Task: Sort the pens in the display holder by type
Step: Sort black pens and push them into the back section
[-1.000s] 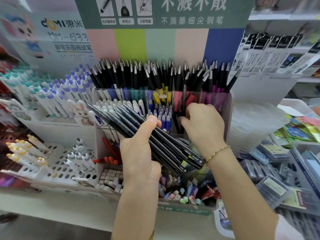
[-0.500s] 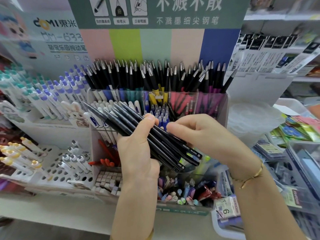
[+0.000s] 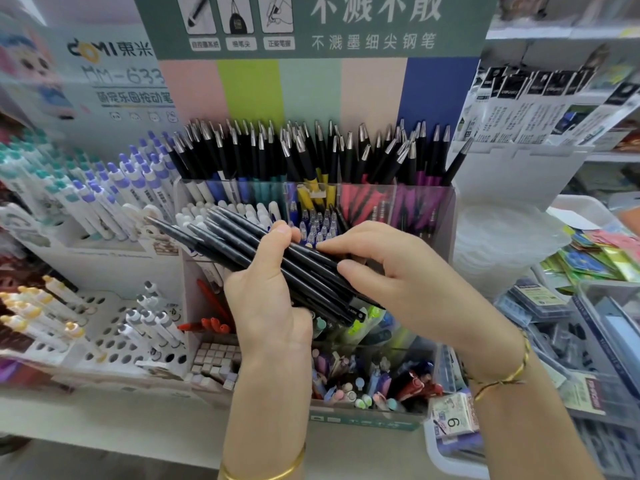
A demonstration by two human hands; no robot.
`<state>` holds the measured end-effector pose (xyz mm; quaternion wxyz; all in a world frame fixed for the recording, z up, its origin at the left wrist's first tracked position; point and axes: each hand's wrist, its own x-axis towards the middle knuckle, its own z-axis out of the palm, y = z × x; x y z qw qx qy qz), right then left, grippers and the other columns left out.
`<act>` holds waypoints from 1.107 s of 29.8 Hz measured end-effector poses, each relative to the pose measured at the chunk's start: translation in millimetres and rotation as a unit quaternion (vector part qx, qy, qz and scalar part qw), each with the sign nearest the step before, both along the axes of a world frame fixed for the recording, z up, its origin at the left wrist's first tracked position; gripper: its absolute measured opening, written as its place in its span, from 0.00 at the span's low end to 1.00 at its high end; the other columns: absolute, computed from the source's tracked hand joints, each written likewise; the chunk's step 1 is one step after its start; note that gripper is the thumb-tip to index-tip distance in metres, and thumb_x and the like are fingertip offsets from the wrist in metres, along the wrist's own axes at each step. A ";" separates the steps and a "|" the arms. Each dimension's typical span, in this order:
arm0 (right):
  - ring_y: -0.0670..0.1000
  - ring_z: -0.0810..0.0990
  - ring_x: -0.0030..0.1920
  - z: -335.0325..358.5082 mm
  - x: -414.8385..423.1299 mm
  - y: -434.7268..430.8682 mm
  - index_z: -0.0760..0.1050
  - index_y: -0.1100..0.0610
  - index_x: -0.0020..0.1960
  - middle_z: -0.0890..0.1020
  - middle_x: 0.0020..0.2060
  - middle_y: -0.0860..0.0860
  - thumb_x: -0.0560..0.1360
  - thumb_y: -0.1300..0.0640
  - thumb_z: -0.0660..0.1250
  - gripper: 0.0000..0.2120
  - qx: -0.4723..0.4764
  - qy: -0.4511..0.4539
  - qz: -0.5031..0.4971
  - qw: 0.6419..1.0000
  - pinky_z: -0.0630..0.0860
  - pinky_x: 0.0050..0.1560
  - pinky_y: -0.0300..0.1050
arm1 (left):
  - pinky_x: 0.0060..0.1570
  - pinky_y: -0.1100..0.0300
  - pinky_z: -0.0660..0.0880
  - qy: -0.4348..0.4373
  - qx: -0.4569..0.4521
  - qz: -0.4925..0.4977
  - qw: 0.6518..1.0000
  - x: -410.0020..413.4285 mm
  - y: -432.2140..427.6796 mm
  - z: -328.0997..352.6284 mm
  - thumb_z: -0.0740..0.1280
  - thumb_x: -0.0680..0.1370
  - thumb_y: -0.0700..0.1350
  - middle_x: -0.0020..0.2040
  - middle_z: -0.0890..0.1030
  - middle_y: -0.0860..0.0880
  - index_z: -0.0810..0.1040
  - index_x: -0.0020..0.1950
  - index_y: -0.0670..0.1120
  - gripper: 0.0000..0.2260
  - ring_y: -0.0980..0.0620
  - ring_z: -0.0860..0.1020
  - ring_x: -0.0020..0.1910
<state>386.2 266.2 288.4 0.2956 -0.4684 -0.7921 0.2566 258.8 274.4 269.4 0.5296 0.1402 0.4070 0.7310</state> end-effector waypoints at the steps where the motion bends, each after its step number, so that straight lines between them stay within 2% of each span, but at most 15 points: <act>1: 0.40 0.74 0.52 -0.2 0.9 0.4 0.75 0.47 0.63 0.76 0.50 0.43 0.79 0.57 0.60 0.15 0.005 -0.001 -0.004 1.000 0.71 0.55 0.36 | 0.35 0.58 0.80 -0.002 0.004 0.002 1.000 -0.8 0.4 0.4 0.69 0.74 0.37 0.31 0.80 0.50 0.81 0.29 0.44 0.13 0.53 0.80 0.32; 3: 0.39 0.73 0.52 -0.6 3.3 1.0 0.76 0.47 0.63 0.76 0.48 0.41 0.79 0.56 0.61 0.14 0.016 0.011 -0.018 1.000 0.69 0.54 0.33 | 0.32 0.60 0.78 -0.004 0.014 0.004 1.000 -2.7 2.1 1.9 0.68 0.75 0.37 0.30 0.80 0.51 0.80 0.26 0.45 0.16 0.55 0.79 0.30; 5: 0.38 0.74 0.48 0.2 6.9 1.2 0.78 0.48 0.60 0.76 0.44 0.39 0.78 0.56 0.62 0.13 0.014 0.029 -0.025 0.999 0.69 0.49 0.30 | 0.34 0.60 0.78 -0.005 0.019 0.006 1.000 -6.1 4.1 3.3 0.68 0.75 0.37 0.30 0.80 0.51 0.80 0.23 0.46 0.19 0.56 0.79 0.31; 8: 0.38 0.76 0.33 2.9 16.7 2.6 0.81 0.51 0.55 0.78 0.32 0.38 0.77 0.58 0.64 0.10 -0.025 0.078 -0.026 0.996 0.68 0.34 0.27 | 0.37 0.58 0.79 -0.015 0.014 0.013 1.000 -11.0 6.1 4.9 0.69 0.74 0.37 0.31 0.81 0.51 0.81 0.23 0.47 0.19 0.55 0.81 0.32; 10: 0.40 0.73 0.27 4.2 23.8 5.3 0.81 0.51 0.51 0.77 0.27 0.41 0.77 0.59 0.63 0.09 -0.030 0.120 -0.042 0.991 0.67 0.30 0.28 | 0.32 0.61 0.78 -0.025 0.012 0.016 0.999 -13.0 5.8 6.0 0.69 0.73 0.36 0.29 0.80 0.51 0.80 0.22 0.46 0.18 0.56 0.80 0.29; 13: 0.40 0.74 0.33 0.5 25.8 12.5 0.78 0.49 0.53 0.77 0.32 0.44 0.78 0.60 0.61 0.10 -0.014 0.185 -0.090 0.978 0.70 0.36 0.30 | 0.28 0.64 0.76 -0.024 0.017 0.007 1.000 -15.5 5.5 6.0 0.69 0.73 0.36 0.29 0.79 0.51 0.79 0.22 0.46 0.19 0.56 0.79 0.28; 16: 0.40 0.77 0.41 -9.7 13.2 21.2 0.76 0.49 0.55 0.79 0.38 0.45 0.78 0.64 0.61 0.13 0.002 0.213 -0.113 0.970 0.74 0.48 0.32 | 0.33 0.62 0.78 -0.012 0.025 -0.035 0.999 -13.8 3.7 3.6 0.68 0.75 0.38 0.31 0.80 0.51 0.81 0.23 0.46 0.19 0.56 0.79 0.32; 18: 0.40 0.78 0.43 -17.0 3.8 28.0 0.75 0.51 0.52 0.79 0.40 0.46 0.78 0.65 0.62 0.10 0.018 0.216 -0.141 0.966 0.73 0.47 0.30 | 0.35 0.61 0.78 0.001 0.025 -0.067 0.997 -9.5 0.5 3.0 0.67 0.75 0.38 0.31 0.80 0.51 0.81 0.24 0.47 0.18 0.55 0.79 0.33; 21: 0.41 0.76 0.45 -25.6 -5.8 37.1 0.72 0.54 0.51 0.77 0.43 0.43 0.76 0.64 0.64 0.07 0.056 0.173 -0.193 0.964 0.71 0.47 0.29 | 0.34 0.62 0.78 0.003 0.026 -0.102 0.994 -4.3 -4.4 2.1 0.67 0.75 0.39 0.32 0.81 0.51 0.83 0.26 0.46 0.17 0.56 0.79 0.31; 24: 0.41 0.74 0.43 -30.5 -12.5 41.9 0.71 0.55 0.53 0.73 0.42 0.40 0.75 0.63 0.65 0.09 0.098 0.126 -0.228 0.960 0.70 0.46 0.29 | 0.34 0.61 0.77 -0.028 0.029 -0.145 0.989 -1.2 -8.6 2.0 0.67 0.74 0.38 0.33 0.81 0.51 0.83 0.28 0.46 0.16 0.56 0.80 0.33; 25: 0.43 0.74 0.44 -32.0 -13.6 43.5 0.72 0.56 0.55 0.75 0.43 0.41 0.75 0.63 0.65 0.10 0.104 0.110 -0.234 0.960 0.71 0.47 0.33 | 0.34 0.61 0.77 -0.041 0.028 -0.157 0.986 -0.1 -9.7 2.4 0.67 0.74 0.37 0.33 0.81 0.51 0.83 0.27 0.46 0.15 0.56 0.80 0.32; 27: 0.50 0.77 0.49 -34.4 -14.5 45.5 0.73 0.58 0.58 0.79 0.48 0.48 0.75 0.63 0.65 0.12 0.099 0.047 -0.252 0.962 0.75 0.52 0.47 | 0.33 0.61 0.77 -0.063 0.024 -0.180 0.981 2.0 -11.8 3.1 0.67 0.71 0.38 0.32 0.80 0.51 0.83 0.26 0.45 0.13 0.56 0.80 0.31; 29: 0.56 0.78 0.50 -35.7 -14.0 45.4 0.73 0.58 0.56 0.81 0.48 0.52 0.75 0.59 0.65 0.10 0.079 -0.022 -0.272 0.959 0.76 0.49 0.53 | 0.33 0.61 0.77 -0.081 0.014 -0.199 0.977 2.7 -12.6 3.1 0.69 0.66 0.40 0.32 0.81 0.51 0.83 0.26 0.45 0.08 0.56 0.81 0.32; 31: 0.56 0.77 0.50 -35.7 -13.0 43.6 0.74 0.57 0.54 0.81 0.46 0.52 0.76 0.55 0.65 0.09 0.069 -0.082 -0.294 0.950 0.75 0.45 0.50 | 0.33 0.61 0.77 -0.096 0.007 -0.205 0.974 1.7 -12.1 1.6 0.69 0.64 0.41 0.33 0.81 0.51 0.83 0.27 0.44 0.06 0.55 0.81 0.32; 33: 0.56 0.73 0.52 -35.2 -12.7 42.4 0.75 0.56 0.51 0.80 0.44 0.52 0.76 0.51 0.65 0.10 0.074 -0.149 -0.312 0.935 0.70 0.40 0.46 | 0.33 0.61 0.77 -0.102 0.004 -0.204 0.974 -0.4 -11.5 0.0 0.69 0.64 0.41 0.33 0.81 0.51 0.83 0.27 0.44 0.06 0.55 0.81 0.32</act>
